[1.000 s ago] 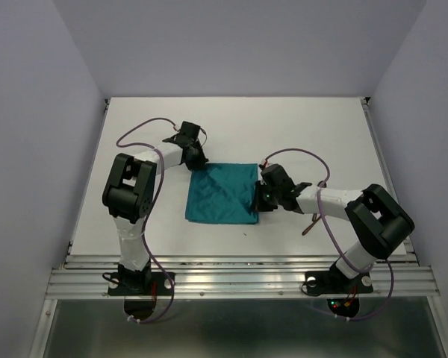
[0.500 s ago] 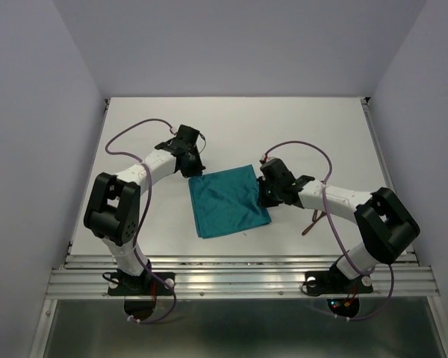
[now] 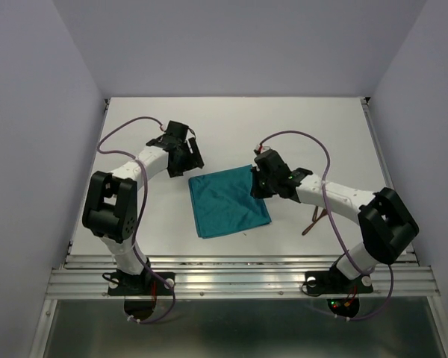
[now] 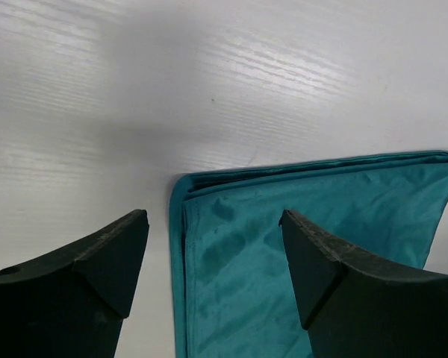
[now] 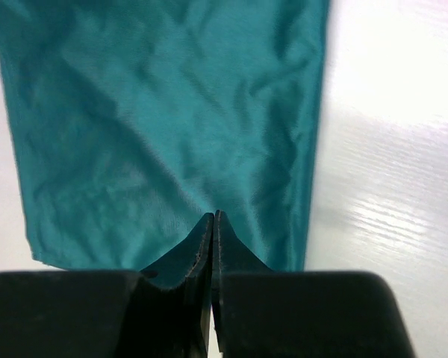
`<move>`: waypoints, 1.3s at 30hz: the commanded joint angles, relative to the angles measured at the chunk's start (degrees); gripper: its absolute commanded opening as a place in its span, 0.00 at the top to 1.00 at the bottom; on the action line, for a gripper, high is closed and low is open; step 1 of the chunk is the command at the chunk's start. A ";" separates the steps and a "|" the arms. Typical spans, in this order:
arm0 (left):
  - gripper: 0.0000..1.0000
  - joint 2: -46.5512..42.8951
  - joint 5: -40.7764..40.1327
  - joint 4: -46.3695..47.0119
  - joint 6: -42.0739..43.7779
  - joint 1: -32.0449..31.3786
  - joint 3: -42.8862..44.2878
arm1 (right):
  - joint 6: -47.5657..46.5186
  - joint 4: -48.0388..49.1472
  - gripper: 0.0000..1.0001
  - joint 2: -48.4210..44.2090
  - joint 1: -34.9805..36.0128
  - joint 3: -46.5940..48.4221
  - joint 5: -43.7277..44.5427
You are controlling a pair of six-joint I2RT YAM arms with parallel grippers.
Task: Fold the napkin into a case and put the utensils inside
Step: Pick up the lower triangle-folded napkin from the center of the board.
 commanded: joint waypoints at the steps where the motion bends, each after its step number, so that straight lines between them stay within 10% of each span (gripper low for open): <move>1: 0.17 2.35 5.08 1.85 1.18 -0.02 -1.54 | -2.80 -2.38 0.96 1.66 2.88 7.01 4.46; 11: 0.32 6.74 4.39 4.94 -0.31 -0.02 -2.95 | -1.92 -1.94 0.94 2.72 2.88 7.99 4.99; 19: 0.25 -3.26 1.31 -1.29 -0.23 0.50 -0.49 | -2.98 -4.58 0.95 7.02 8.15 16.59 11.14; 24: 0.21 -11.69 -1.75 -9.54 1.01 7.94 4.52 | -4.20 -5.99 0.67 16.84 12.54 26.78 15.45; 39: 0.22 -21.47 1.55 -11.68 -3.30 24.58 -1.10 | -5.35 -15.47 0.39 44.98 17.20 61.24 21.34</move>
